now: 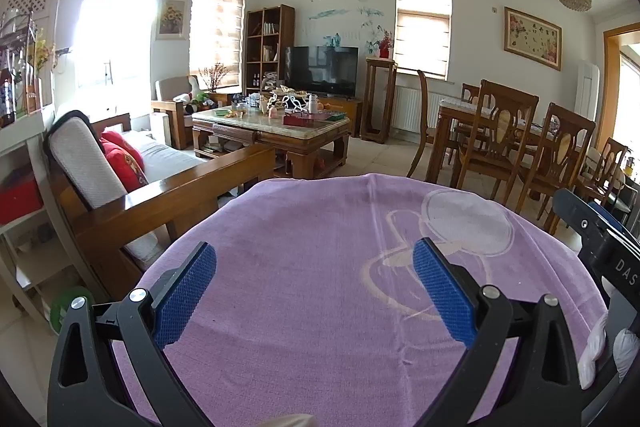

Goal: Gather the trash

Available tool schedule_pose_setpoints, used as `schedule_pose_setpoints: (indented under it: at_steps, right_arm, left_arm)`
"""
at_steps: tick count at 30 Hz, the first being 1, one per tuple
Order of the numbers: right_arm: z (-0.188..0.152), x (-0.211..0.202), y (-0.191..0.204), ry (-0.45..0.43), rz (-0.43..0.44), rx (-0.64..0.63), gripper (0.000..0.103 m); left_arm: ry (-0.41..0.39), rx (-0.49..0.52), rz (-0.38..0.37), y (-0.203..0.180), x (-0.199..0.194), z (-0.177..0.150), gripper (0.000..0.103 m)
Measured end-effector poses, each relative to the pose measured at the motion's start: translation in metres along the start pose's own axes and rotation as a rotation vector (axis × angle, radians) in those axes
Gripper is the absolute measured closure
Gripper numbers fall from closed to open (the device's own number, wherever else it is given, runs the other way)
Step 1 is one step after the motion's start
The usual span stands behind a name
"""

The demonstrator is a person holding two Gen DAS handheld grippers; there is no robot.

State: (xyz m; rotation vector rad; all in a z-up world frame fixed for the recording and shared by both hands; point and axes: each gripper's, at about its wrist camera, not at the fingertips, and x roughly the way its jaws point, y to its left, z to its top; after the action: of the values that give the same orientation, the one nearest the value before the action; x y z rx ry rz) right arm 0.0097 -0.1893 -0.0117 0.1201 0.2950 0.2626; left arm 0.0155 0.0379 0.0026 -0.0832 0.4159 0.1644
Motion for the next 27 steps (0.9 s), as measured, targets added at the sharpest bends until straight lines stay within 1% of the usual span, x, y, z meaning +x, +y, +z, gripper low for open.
schedule_pose_setpoints:
  at_steps: [25, 27]
  right_arm:
    - [0.0006, 0.0, 0.0001, 0.0, 0.0, 0.001, 0.005]
    - [0.0005, 0.0, 0.0003, 0.0, 0.0, 0.001, 0.005]
  left_arm:
    - [-0.004, -0.009, -0.001, 0.0046, -0.0011, 0.0008, 0.005]
    - [-0.015, -0.019, 0.005, 0.0069, -0.0033, 0.0022, 0.005]
